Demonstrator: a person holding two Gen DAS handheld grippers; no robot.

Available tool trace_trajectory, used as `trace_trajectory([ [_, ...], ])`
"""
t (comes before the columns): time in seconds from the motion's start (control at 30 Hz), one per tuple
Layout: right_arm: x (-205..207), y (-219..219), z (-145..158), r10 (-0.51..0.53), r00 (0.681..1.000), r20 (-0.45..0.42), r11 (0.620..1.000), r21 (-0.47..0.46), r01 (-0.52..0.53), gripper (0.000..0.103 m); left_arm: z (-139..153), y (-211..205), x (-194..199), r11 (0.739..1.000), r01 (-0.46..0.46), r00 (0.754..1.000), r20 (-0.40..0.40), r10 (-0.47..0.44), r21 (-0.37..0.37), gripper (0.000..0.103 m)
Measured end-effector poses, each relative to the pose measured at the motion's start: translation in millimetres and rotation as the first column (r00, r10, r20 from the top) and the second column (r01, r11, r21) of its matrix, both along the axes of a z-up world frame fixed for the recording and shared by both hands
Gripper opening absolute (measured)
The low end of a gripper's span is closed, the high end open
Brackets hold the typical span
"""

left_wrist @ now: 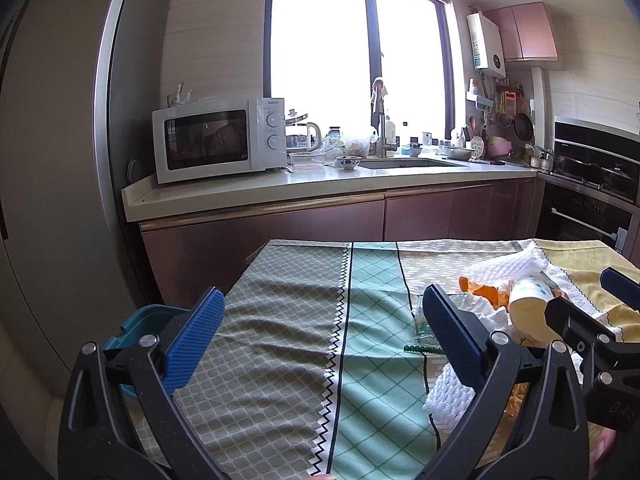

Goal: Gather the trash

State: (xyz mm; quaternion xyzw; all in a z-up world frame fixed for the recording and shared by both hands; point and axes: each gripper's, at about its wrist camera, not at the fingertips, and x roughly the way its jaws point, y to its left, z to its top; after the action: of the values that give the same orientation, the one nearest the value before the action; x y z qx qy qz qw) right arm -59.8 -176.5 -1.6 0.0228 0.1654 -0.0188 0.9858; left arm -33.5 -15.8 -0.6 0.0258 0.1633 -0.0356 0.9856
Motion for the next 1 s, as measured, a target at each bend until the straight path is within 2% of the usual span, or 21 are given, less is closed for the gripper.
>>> trace_trajectory([
  [1.0,1.9,-0.9,2.1,0.008,1.0,-0.006,1.0,-0.01,-0.008,0.096,-1.8,-1.3,1.7,1.0,0.014,1.0,-0.009,-0.014,-0.009,0.098],
])
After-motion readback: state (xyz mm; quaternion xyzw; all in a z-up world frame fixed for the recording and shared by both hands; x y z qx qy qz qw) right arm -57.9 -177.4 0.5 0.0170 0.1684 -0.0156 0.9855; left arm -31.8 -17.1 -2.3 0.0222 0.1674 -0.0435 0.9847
